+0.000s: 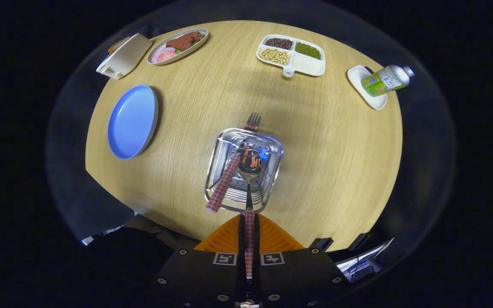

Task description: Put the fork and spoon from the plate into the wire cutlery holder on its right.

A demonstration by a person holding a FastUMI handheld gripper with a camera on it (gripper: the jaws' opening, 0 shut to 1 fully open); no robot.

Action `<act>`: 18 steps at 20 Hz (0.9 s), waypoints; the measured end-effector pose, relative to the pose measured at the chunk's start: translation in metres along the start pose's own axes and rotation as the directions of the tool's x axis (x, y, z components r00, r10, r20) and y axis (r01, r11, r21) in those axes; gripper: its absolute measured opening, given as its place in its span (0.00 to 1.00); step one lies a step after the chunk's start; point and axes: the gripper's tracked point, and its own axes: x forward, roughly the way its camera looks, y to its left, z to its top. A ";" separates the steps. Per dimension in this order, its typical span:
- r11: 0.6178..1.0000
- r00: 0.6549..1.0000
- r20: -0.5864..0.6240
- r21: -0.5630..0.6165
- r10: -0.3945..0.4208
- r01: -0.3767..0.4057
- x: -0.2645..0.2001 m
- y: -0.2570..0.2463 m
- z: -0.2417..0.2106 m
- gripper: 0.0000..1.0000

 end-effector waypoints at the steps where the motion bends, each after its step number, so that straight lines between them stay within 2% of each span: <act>1: 1.000 1.000 0.007 -0.005 -0.009 0.009 0.000 0.003 0.002 0.06; 7: 0.997 0.991 0.135 0.079 0.001 -0.011 -0.015 0.007 0.021 0.13; 11: 0.989 0.948 0.319 0.143 -0.016 -0.032 -0.045 0.005 0.046 0.18; 13: 0.986 0.910 0.415 0.157 -0.016 -0.054 -0.067 0.010 0.058 0.34; 14: 0.986 0.887 0.461 0.160 -0.037 -0.041 -0.078 0.008 0.062 0.49; 16: 0.986 0.822 0.561 0.167 -0.096 0.002 -0.104 0.007 0.074 0.61; 18: 0.987 0.743 0.659 0.160 -0.115 0.011 -0.131 0.014 0.086 0.61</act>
